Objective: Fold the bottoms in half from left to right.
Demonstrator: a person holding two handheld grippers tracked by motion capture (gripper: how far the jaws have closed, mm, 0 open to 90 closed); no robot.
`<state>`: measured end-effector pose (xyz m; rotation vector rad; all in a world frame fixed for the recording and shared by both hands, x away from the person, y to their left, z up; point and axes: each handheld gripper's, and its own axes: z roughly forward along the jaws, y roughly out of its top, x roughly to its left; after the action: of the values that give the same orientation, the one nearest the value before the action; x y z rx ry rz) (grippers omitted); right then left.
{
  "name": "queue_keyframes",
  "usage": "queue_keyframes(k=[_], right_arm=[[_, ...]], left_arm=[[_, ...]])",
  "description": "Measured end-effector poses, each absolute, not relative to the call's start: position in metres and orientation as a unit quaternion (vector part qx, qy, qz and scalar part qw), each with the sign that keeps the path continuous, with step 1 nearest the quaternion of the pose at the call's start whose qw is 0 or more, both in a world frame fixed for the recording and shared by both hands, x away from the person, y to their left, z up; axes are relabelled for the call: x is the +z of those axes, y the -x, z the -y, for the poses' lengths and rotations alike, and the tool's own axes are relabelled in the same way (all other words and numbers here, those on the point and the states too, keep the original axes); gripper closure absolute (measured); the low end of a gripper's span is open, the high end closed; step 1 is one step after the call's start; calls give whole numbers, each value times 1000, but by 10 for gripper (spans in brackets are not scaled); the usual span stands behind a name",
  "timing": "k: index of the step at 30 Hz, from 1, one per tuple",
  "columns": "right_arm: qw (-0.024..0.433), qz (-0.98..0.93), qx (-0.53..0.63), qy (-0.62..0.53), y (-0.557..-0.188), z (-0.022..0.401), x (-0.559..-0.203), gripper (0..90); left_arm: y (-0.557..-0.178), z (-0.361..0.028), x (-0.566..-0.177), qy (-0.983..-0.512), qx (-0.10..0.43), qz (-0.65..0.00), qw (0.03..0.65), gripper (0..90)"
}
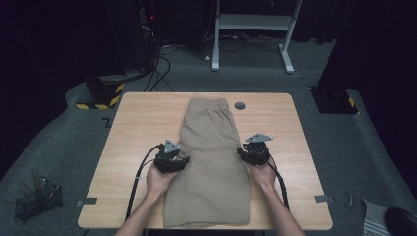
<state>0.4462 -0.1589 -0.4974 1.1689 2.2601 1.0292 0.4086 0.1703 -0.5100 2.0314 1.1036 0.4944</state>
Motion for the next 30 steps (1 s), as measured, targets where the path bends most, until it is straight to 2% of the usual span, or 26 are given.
queue_keyframes(k=[2,3,4,5,7,8,11,12,13,14,15,18,19,21,24,25,30], right_arm=[[183,-821,380,-384,-429,151,-498,716],[183,-821,380,-384,-429,151,-498,716],[175,-828,377,-376,-426,148,-500,751],[165,-842,361,-365,-425,145,-509,865],[166,-846,353,-364,-427,150,-518,900],[157,-840,357,-376,-429,154,-518,900],[166,-841,344,-382,-428,160,-516,900],[170,-840,344,-383,-426,162,-516,899],[175,-837,347,-385,-423,164,-514,883],[175,-829,369,-382,-412,166,-509,782],[172,-825,383,-379,-406,165,-506,736],[162,-834,390,-355,-386,155,-505,669],[165,-841,380,-348,-381,151,-508,661],[173,-854,352,-342,-375,149,-517,656],[166,-841,373,-356,-371,159,-523,666],[181,-843,363,-354,-367,166,-522,645],[180,-836,363,-371,-367,170,-518,560]], left_arm=[[-403,-170,-511,-806,194,-418,371,537],[-403,-170,-511,-806,194,-418,371,595],[-403,-170,-513,-813,196,-417,357,595],[-404,-170,-516,-819,203,-416,340,776],[-405,-176,-516,-813,196,-430,341,897],[-405,-180,-515,-819,207,-431,316,898],[-401,-187,-513,-817,192,-434,326,896],[-397,-190,-512,-813,184,-433,343,840],[-392,-192,-510,-808,175,-431,362,734],[-387,-193,-508,-804,169,-428,376,593],[-383,-191,-507,-804,164,-422,386,551],[-372,-182,-510,-819,156,-398,382,535],[-367,-178,-516,-830,163,-390,363,547],[-360,-181,-521,-830,177,-387,361,566],[-352,-188,-521,-829,180,-390,358,572],[-347,-195,-519,-827,175,-398,356,556],[-352,-201,-514,-809,175,-417,375,449]])
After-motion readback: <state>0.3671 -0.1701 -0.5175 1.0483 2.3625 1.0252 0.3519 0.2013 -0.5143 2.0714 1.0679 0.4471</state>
